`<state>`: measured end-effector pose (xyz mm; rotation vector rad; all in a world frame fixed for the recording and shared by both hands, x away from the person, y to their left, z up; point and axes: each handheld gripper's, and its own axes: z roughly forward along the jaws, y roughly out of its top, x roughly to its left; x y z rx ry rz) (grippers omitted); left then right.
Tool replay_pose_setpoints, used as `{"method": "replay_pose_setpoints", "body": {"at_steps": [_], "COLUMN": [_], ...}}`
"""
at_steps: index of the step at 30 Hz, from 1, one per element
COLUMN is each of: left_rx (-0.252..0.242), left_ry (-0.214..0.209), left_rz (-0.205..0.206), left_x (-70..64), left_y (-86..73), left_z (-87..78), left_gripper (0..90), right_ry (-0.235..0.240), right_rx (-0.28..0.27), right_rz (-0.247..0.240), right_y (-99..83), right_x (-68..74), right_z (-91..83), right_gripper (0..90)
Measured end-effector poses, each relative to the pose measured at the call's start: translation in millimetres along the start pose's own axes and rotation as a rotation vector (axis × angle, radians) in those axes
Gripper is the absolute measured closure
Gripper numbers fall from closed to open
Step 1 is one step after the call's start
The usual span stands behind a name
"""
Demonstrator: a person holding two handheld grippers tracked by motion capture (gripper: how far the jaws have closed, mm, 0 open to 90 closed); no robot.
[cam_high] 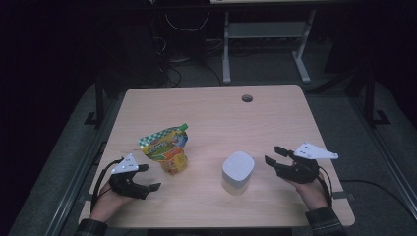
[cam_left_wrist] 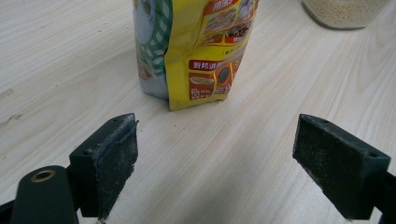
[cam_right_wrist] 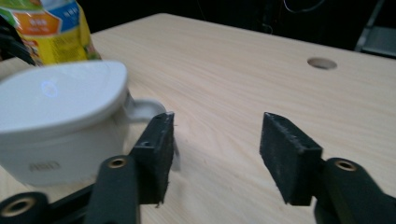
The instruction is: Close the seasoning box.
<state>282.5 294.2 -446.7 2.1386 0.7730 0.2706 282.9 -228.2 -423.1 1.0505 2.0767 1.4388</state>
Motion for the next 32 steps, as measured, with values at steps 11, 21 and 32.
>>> {"method": "replay_pose_setpoints", "body": {"at_steps": [11, 21, 32], "left_rx": [0.005, 0.015, 0.019], "left_ry": [0.003, 0.014, 0.018], "left_rz": [0.002, 0.003, 0.01], "left_x": [0.1, 0.4, 0.5], "left_y": [-2.2, -2.9, -2.4], "left_z": [2.2, 3.3, 5.0], "left_gripper": [14.0, 14.1, 14.1], "right_ry": [-0.077, -0.117, -0.112], "right_rx": [0.076, 0.14, 0.145], "right_rz": [0.01, 0.008, 0.003], "right_y": [-23.8, -37.4, -38.5], "right_x": [-4.0, -4.8, -5.4], "right_z": [3.5, 10.0, 13.0], "right_gripper": [26.7, 14.0, 13.4]}}
